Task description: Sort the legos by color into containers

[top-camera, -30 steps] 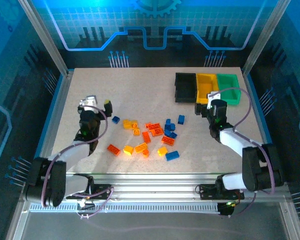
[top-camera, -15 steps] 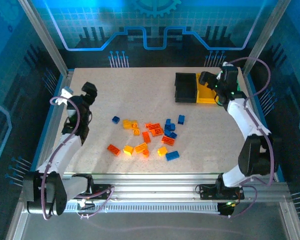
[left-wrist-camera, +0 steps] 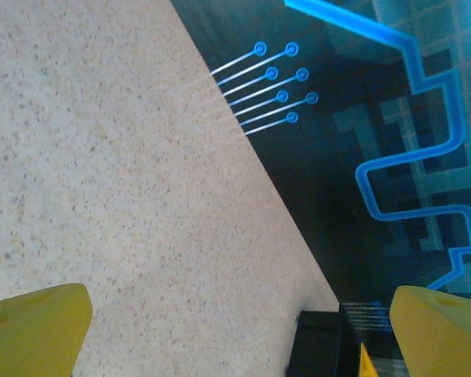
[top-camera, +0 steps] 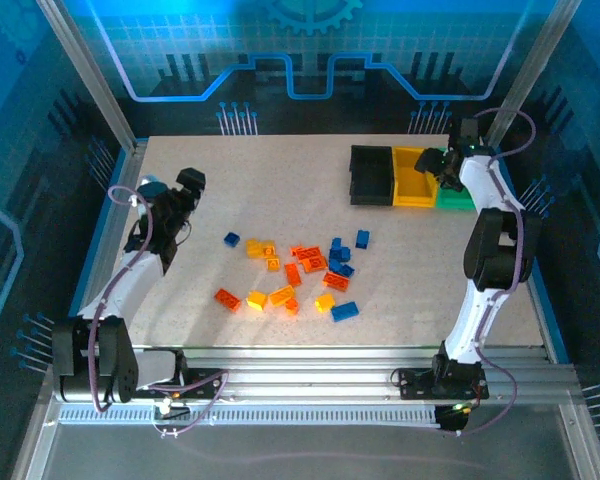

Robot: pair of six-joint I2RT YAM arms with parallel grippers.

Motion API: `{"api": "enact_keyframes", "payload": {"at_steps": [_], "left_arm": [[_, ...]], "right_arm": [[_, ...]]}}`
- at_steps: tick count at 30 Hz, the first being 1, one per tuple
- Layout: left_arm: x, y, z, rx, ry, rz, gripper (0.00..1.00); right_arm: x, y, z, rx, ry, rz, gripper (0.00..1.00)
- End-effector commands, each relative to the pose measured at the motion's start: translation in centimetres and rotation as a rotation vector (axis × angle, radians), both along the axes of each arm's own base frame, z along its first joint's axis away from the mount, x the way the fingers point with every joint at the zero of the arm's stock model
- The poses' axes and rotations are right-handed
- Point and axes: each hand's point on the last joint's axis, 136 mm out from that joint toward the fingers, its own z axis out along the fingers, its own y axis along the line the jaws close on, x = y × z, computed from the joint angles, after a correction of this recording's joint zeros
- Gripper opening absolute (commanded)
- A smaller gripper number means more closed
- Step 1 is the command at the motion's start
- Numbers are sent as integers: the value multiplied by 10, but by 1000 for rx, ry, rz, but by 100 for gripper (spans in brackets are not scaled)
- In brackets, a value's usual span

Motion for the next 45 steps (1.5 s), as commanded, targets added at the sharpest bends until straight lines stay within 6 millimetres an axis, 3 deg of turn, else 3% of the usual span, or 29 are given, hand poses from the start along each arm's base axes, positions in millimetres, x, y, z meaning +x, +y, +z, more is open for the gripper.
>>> {"api": "enact_keyframes", "payload": {"at_steps": [1,7,13,15,17,24,25,26,30,35,38,40,45], "left_arm": [[-8,-21,4,0,43,-76,99],[-16,-46,2,79,140,-170,88],[-15,-59,0,57,164,-229,85],[-14,-63,-3,47,174,-241,86],[-12,-66,-7,36,185,-255,87],[-11,-76,-16,-2,206,-292,91],[-11,-78,-16,-5,208,-294,91],[-11,-78,-17,-7,211,-296,91],[-16,-81,-19,-27,223,-304,90],[-31,-79,-14,-34,226,-296,90],[-40,-77,-9,-31,210,-288,90],[-46,-77,-7,-34,202,-285,90],[-57,-76,-8,-24,208,-290,90]], "right_arm": [[-4,-12,-13,-10,90,-16,79],[15,-21,-36,-42,158,8,60],[19,-30,-55,-38,199,-13,54],[21,-27,-55,-31,193,0,52],[21,-22,-70,-25,220,20,45],[17,14,-75,-45,236,121,13],[16,21,-77,-46,244,132,4],[16,29,-66,-48,223,145,0],[15,75,-60,-65,207,228,0],[7,157,-55,-65,197,339,0],[0,203,-56,-99,213,385,0],[-7,230,-70,-105,245,404,0],[-23,278,-81,-115,261,459,0]]}}
